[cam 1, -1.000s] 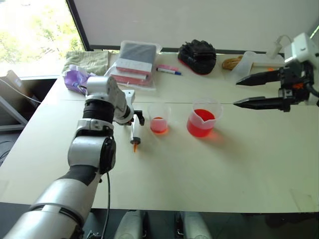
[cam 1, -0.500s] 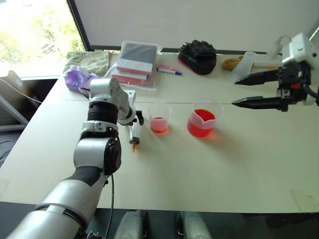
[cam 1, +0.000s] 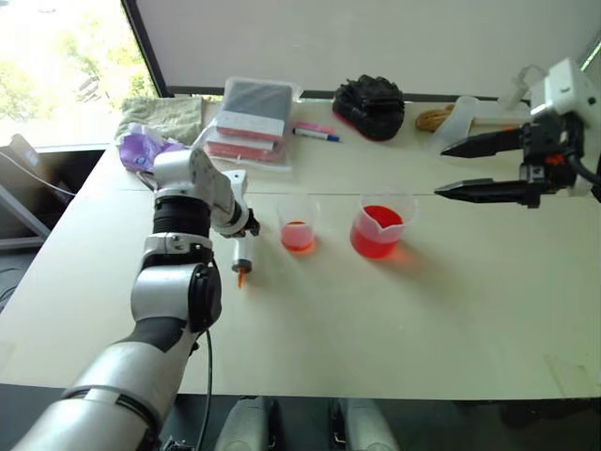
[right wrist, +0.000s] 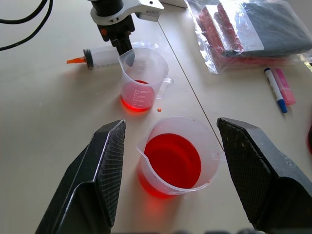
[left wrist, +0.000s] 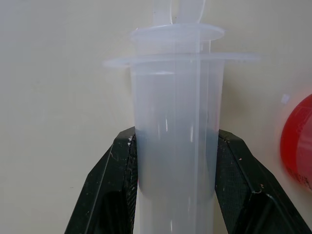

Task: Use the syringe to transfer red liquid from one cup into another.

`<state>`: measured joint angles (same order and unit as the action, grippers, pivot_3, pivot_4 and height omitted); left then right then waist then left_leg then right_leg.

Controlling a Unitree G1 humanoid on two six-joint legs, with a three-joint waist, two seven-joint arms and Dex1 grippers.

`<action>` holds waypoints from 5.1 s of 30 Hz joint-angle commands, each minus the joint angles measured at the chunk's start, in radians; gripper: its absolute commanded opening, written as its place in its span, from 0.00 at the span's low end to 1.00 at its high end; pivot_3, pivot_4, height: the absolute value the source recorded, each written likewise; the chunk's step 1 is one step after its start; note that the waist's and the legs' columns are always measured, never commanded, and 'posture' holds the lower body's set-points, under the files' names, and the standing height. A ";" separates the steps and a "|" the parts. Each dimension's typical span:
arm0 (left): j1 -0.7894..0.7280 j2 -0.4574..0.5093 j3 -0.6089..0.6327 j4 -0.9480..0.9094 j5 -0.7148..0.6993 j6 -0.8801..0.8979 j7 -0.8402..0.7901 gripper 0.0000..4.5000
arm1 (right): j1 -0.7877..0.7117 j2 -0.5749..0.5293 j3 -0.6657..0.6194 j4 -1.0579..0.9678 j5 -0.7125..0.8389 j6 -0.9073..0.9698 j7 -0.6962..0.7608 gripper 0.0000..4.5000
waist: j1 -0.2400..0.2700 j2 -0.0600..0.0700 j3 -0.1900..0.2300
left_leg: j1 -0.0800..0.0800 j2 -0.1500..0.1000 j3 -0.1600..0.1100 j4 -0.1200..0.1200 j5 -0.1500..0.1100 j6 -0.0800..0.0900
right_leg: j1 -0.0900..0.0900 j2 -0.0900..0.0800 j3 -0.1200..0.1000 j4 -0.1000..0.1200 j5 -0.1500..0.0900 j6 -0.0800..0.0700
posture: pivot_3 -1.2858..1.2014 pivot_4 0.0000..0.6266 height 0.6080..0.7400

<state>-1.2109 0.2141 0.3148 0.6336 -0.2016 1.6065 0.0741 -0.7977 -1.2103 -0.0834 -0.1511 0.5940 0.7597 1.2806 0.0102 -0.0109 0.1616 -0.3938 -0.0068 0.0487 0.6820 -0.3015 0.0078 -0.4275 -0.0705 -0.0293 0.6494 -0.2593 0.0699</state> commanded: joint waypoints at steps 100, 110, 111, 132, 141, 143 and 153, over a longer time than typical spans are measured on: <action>0.428 -0.383 -0.535 -0.230 0.027 -1.623 -0.632 0.39 | 0.064 0.105 -0.262 -0.223 0.340 0.270 -0.489 0.69 | 0.004 0.000 0.000 | 0.001 0.003 0.002 0.002 -0.005 0.010 | 0.002 0.005 0.002 -0.001 0.000 0.000 | 0.52 0.24 1.00; 0.434 -0.382 -0.532 -0.193 0.046 -1.647 -0.635 0.39 | -0.019 0.136 -0.264 -0.189 0.512 0.475 -0.618 0.69 | 0.004 0.000 0.000 | 0.001 0.003 0.002 0.002 -0.005 0.011 | 0.002 0.004 0.002 -0.002 0.000 0.000 | 0.52 0.24 1.00; 0.434 -0.382 -0.531 -0.188 0.048 -1.651 -0.635 0.39 | -0.020 0.139 -0.260 -0.189 0.525 0.492 -0.630 0.69 | 0.004 0.000 0.000 | 0.001 0.003 0.002 0.002 -0.005 0.011 | 0.002 0.004 0.002 -0.002 0.000 0.000 | 0.52 0.24 1.00; 0.449 -0.385 -0.533 -0.197 0.063 -1.658 -0.634 0.39 | 0.004 0.297 -0.174 -0.134 0.408 0.503 -0.804 0.69 | 0.003 0.000 0.000 | 0.000 0.003 0.002 0.002 -0.005 0.011 | 0.002 0.004 0.001 -0.002 0.000 0.000 | 0.52 0.24 1.00; 0.452 -0.387 -0.535 -0.199 0.064 -1.656 -0.631 0.38 | -0.021 0.376 -0.180 -0.127 0.425 0.528 -0.842 0.64 | 0.003 0.000 0.000 | 0.000 0.003 0.001 0.002 -0.005 0.011 | 0.002 0.004 0.001 -0.002 0.000 0.000 | 0.52 0.24 1.00; 0.454 -0.387 -0.536 -0.201 0.064 -1.656 -0.631 0.38 | -0.024 0.392 -0.180 -0.127 0.423 0.529 -0.849 0.52 | 0.003 0.000 0.000 | 0.000 0.003 0.001 0.002 -0.005 0.011 | 0.002 0.004 0.001 -0.002 0.000 0.000 | 0.52 0.24 1.00; 0.463 -0.385 -0.538 -0.211 0.066 -1.652 -0.638 0.38 | -0.010 0.449 -0.186 -0.134 0.416 0.520 -0.872 0.02 | 0.003 0.000 0.000 | 0.000 0.003 0.001 0.002 -0.005 0.011 | 0.002 0.004 0.001 -0.002 0.000 0.000 | 0.52 0.24 1.00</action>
<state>-0.7452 -0.1568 -0.2115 0.4611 -0.1405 -0.0324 -0.5599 -0.7951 -0.7712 -0.2509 -0.2489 0.9888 1.2978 0.3993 0.0131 -0.0106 0.1614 -0.3939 -0.0040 0.0501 0.6837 -0.3068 0.0190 -0.4254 -0.0662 -0.0284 0.6474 -0.2593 0.0697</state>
